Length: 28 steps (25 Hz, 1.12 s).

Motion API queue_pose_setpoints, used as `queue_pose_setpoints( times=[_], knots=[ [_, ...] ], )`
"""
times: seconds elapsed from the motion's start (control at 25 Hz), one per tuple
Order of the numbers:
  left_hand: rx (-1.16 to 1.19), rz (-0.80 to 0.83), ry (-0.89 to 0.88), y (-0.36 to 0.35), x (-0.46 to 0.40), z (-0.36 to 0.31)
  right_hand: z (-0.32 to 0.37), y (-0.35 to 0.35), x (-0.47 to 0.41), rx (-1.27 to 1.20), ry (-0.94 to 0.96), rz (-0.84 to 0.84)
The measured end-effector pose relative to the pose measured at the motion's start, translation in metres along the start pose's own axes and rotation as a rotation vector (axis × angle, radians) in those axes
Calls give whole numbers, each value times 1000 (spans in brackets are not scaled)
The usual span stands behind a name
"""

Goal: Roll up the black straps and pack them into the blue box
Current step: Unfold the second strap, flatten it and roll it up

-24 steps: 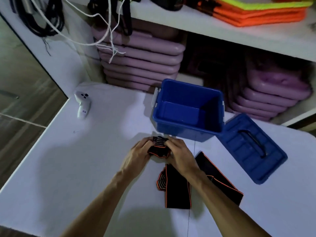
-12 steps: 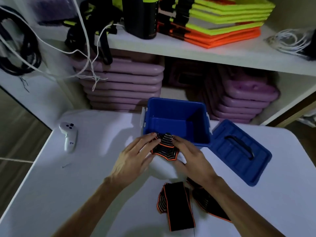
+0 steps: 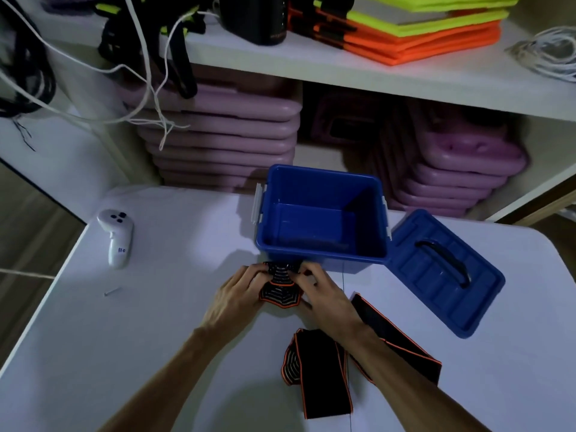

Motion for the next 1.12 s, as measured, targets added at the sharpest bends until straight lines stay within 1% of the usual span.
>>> queue_pose_setpoints(
  times=[0.12, 0.24, 0.32, 0.44, 0.52, 0.6, 0.68, 0.76, 0.8, 0.84, 0.88, 0.92, 1.0, 1.04, 1.08, 1.12],
  knots=[
    [17, 96, 105, -23, 3, 8, -1, -12, -8, 15, -52, 32],
    [61, 129, 138, -26, 13, 9, -2, -15, -7, 38, -73, 18],
    [95, 109, 161, -19, 18, 7, -3, -10, -4, 12, -84, 21],
    [98, 28, 277, 2, 31, -1, -7, 7, 7, -89, -122, 37],
    [75, -63, 318, 14, 52, -19, -12, 20, 26, -198, -203, -50],
    [85, -80, 310, 16, 79, -44, -21, 29, 52, -291, -300, -140],
    [134, -12, 274, 8, 99, -73, -25, 31, 84, -280, -282, -179],
    [194, 43, 217, -2, 106, -100, -24, 26, 113, -267, -240, -175],
    [212, 59, 197, -7, 107, -111, -22, 24, 124, -278, -253, -168],
    [242, 66, 216, -12, 107, -119, -18, 23, 134, -276, -278, -175],
    [294, 53, 295, -17, 104, -125, -13, 23, 141, -241, -295, -206],
    [375, 27, 439, -22, 101, -126, -7, 24, 146, -158, -303, -245],
    [563, -9, 805, -27, 92, -126, 11, 29, 158, 24, -355, -263],
    [649, 9, 947, -28, 89, -125, 22, 28, 164, 65, -400, -220],
    [712, 45, 1036, -29, 87, -123, 33, 25, 173, 71, -439, -150],
    [750, 89, 1085, -27, 87, -121, 43, 20, 181, 68, -466, -63]
  ],
)
Point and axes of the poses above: each hand's wrist, its own x-axis away from the middle knuckle, its own y-axis out of the back of the hand, z = x × y, the point moved 2 cm from there along -x, towards the middle knuckle, and after that the axes turned 7 degrees about -z, right-handed, at the moved point
